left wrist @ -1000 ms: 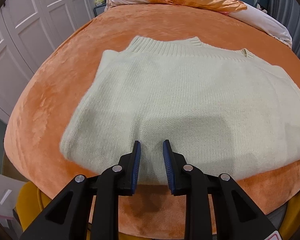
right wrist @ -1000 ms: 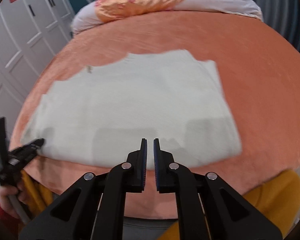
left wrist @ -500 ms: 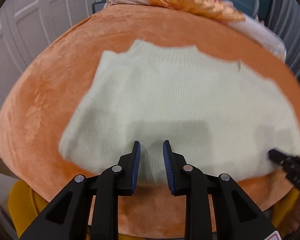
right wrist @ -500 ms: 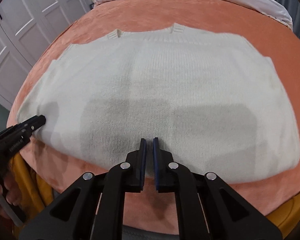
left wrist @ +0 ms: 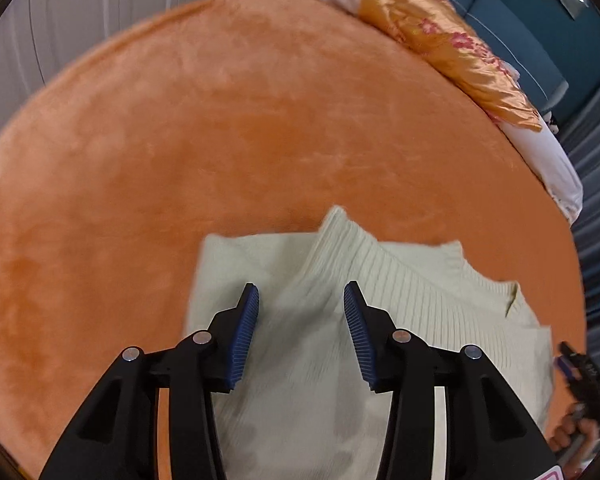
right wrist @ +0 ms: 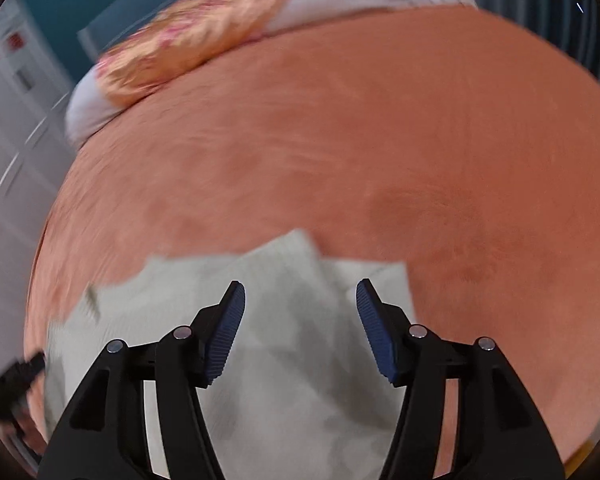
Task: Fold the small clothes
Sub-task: 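Pull both tools back and smooth the folded cardigan flat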
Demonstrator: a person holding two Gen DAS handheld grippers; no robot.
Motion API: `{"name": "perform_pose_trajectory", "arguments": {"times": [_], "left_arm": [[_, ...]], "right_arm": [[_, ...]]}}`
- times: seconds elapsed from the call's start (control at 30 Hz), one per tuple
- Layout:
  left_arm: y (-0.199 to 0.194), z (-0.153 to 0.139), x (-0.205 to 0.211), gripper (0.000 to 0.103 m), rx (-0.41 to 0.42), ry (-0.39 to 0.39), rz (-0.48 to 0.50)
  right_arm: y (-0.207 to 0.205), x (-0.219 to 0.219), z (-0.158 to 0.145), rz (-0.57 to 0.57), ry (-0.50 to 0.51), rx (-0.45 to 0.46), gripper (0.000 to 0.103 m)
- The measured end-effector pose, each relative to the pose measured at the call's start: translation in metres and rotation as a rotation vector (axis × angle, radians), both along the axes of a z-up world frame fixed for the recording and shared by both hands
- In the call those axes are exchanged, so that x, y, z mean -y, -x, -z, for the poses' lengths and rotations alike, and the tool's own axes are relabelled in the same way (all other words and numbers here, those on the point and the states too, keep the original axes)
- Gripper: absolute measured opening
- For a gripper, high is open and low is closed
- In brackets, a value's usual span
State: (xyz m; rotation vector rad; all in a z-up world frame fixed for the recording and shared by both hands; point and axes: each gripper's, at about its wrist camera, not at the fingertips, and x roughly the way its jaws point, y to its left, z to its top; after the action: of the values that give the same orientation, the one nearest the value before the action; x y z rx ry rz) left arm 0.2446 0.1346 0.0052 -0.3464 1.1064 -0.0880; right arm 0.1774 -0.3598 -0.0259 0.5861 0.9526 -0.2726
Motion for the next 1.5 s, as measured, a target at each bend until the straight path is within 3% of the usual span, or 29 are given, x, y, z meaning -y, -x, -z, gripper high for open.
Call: {"name": "perform_pose_trajectory", "arguments": {"times": [0.07, 0.1, 0.13, 0.17, 0.2, 0.3, 0.33, 0.43, 0.47, 0.63, 0.7, 0.77, 0.83, 0.97, 1.07, 1.3, 1.4, 1.5], "left_arm": [[-0.008, 0.002, 0.005, 0.027, 0.004, 0.009, 0.015], [-0.011, 0.001, 0.009, 0.017, 0.018, -0.006, 0.027], [-0.015, -0.001, 0.014, 0.008, 0.026, -0.032, 0.046], [-0.018, -0.004, 0.017, 0.007, 0.038, -0.057, 0.052], [-0.022, -0.005, 0.017, 0.007, 0.05, -0.071, 0.056], [-0.029, -0.006, 0.021, 0.006, 0.07, -0.138, 0.064], [-0.031, -0.001, 0.022, 0.006, 0.063, -0.158, 0.066], [-0.033, 0.024, 0.022, 0.008, 0.027, -0.197, 0.051], [-0.031, 0.026, 0.023, 0.008, 0.04, -0.202, 0.044], [-0.022, 0.014, 0.028, 0.014, 0.049, -0.248, 0.06], [-0.009, 0.001, 0.029, 0.016, 0.065, -0.278, 0.06], [0.013, -0.016, 0.033, 0.016, 0.103, -0.291, 0.062], [0.037, -0.027, 0.036, 0.018, 0.126, -0.272, 0.062], [0.091, -0.032, 0.044, 0.021, 0.093, -0.168, 0.068], [0.126, -0.028, 0.047, 0.021, 0.067, -0.154, 0.07], [0.18, -0.001, 0.031, 0.021, 0.013, -0.152, 0.079], [0.193, 0.001, 0.024, 0.021, 0.028, -0.134, 0.08], [0.196, -0.004, 0.019, 0.021, 0.036, -0.112, 0.069]], "right_arm": [[-0.009, -0.002, 0.015, -0.019, -0.037, -0.021, 0.052], [-0.014, -0.007, 0.015, -0.07, -0.036, -0.013, 0.031], [-0.017, -0.012, 0.013, -0.104, -0.017, -0.002, 0.019], [-0.017, -0.016, 0.006, -0.128, 0.009, 0.018, 0.011], [-0.012, -0.018, -0.005, -0.134, 0.043, 0.071, 0.01], [0.006, -0.003, -0.026, -0.065, 0.07, 0.169, 0.01], [0.007, 0.004, -0.022, -0.045, 0.071, 0.161, 0.01], [0.003, 0.011, 0.034, -0.042, 0.064, -0.005, 0.01], [0.006, 0.01, 0.038, -0.047, 0.072, 0.01, 0.01], [0.008, -0.001, 0.003, -0.034, 0.117, -0.014, 0.02], [0.032, -0.01, -0.024, -0.019, 0.152, 0.066, 0.029], [0.052, -0.023, -0.045, -0.069, 0.12, 0.139, 0.029], [0.061, -0.051, -0.057, -0.164, 0.104, 0.151, 0.029], [0.068, -0.127, -0.064, -0.377, 0.1, 0.12, 0.023], [0.071, -0.185, -0.06, -0.504, 0.118, 0.076, 0.022], [0.054, -0.228, -0.011, -0.566, 0.12, -0.115, 0.023], [0.066, -0.24, -0.006, -0.589, 0.222, -0.12, 0.023], [0.067, -0.244, -0.019, -0.579, 0.233, -0.136, 0.023]]}}
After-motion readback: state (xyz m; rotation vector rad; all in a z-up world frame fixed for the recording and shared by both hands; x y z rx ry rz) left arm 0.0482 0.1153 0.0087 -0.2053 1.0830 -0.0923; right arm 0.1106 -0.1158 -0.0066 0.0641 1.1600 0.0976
